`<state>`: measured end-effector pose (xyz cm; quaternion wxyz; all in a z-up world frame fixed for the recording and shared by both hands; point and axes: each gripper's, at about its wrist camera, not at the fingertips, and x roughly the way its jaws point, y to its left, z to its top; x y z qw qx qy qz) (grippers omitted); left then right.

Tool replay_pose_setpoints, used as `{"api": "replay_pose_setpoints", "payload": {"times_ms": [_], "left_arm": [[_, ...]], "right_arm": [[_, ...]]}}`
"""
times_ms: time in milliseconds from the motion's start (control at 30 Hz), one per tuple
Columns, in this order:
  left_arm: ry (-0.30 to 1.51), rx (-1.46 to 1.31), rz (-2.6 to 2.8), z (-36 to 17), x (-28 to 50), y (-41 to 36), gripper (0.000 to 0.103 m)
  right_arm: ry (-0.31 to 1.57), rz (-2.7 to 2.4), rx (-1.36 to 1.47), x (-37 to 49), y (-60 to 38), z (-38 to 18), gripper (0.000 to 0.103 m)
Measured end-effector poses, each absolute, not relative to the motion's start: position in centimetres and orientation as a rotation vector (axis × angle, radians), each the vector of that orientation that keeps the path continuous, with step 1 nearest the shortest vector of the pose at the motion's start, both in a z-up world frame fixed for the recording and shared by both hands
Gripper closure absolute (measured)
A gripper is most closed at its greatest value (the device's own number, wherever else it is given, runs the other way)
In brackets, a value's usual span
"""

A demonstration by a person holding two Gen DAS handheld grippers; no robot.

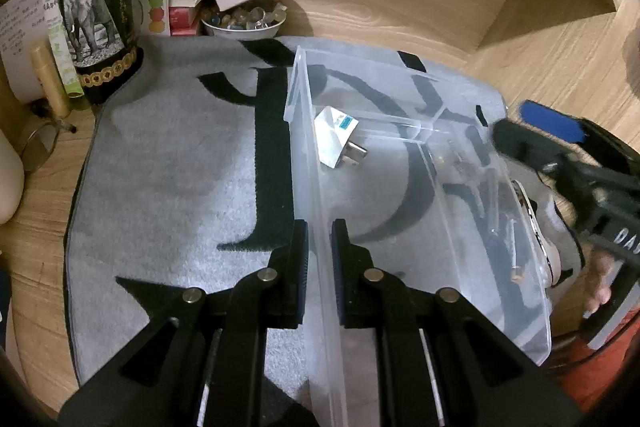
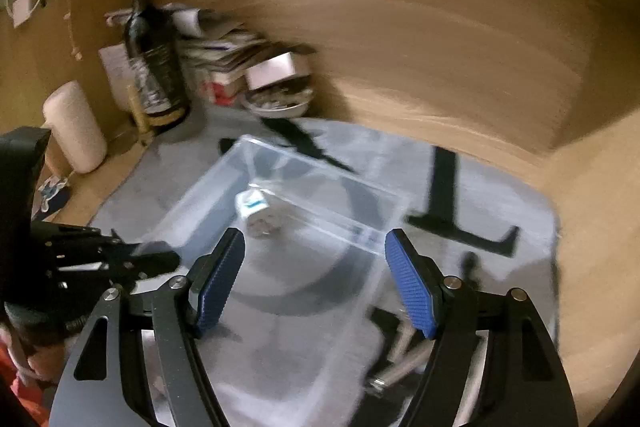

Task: Organize rigid objects
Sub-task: 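Carry the white plug into the clear box and open the right gripper, then grasp the white handheld device with the right gripper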

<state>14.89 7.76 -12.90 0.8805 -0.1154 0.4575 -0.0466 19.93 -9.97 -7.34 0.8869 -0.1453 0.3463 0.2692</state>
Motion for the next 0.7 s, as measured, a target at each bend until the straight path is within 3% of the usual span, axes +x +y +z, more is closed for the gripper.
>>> {"api": "replay_pose_setpoints", "payload": {"times_ms": [300, 700], "left_arm": [[0.966, -0.215, -0.086, -13.1, 14.9, 7.5, 0.092], [0.985, -0.221, -0.076, -13.2, 14.8, 7.4, 0.092]], "right_arm": [[0.676, 0.365, -0.2, 19.2, -18.2, -5.9, 0.031], [0.829, 0.213, 0.005, 18.8, -26.1, -11.1, 0.031]]}}
